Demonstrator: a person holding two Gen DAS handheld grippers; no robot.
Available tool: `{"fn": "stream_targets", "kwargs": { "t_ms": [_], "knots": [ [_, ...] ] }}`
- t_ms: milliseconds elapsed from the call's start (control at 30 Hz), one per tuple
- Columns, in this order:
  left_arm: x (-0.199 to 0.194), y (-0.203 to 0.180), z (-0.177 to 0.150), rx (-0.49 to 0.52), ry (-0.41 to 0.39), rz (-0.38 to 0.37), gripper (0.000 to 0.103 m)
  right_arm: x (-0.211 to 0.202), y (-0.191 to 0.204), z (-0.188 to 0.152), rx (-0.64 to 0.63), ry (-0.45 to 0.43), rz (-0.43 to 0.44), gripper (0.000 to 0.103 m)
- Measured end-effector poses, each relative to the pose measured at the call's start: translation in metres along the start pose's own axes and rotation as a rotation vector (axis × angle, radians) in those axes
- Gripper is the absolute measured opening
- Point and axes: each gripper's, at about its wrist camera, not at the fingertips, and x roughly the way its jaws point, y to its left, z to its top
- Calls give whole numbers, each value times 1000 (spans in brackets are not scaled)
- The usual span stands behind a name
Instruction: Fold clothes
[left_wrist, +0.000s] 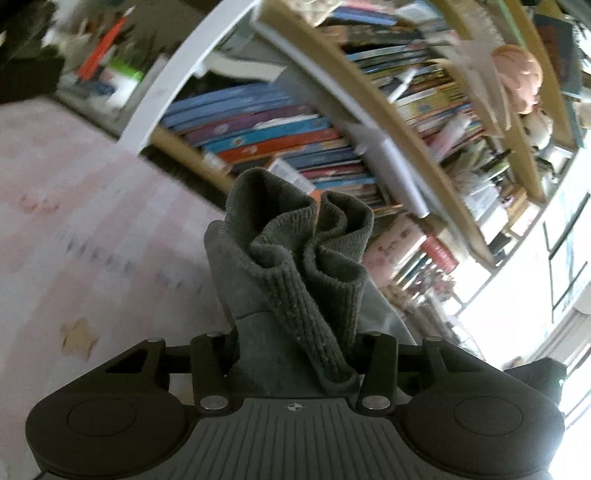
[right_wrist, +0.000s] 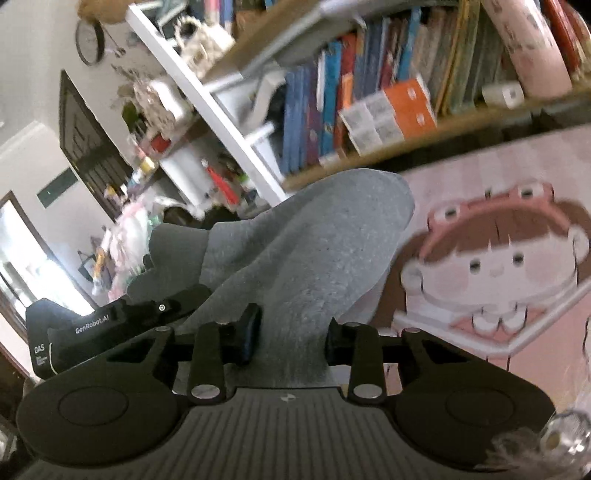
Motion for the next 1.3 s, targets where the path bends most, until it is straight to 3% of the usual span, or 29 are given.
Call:
{"fn": "stream_targets", "kwargs": {
  "t_ms": [200, 533, 967, 1300],
  "knots": [
    [37, 3, 35, 34, -7, -47, 45, 9, -6, 34, -37, -89, -21, 30],
    [105, 37, 67, -12, -43, -66, 46, 56, -35, 75, -76, -154, -77, 30],
    [180, 53, 93, -37, -15, -61, 45, 110, -91, 114, -51, -131, -127, 31],
    [191, 59, 89, -87, 46, -40, 47, 126, -122, 109, 95, -42, -155, 33]
  ]
}}
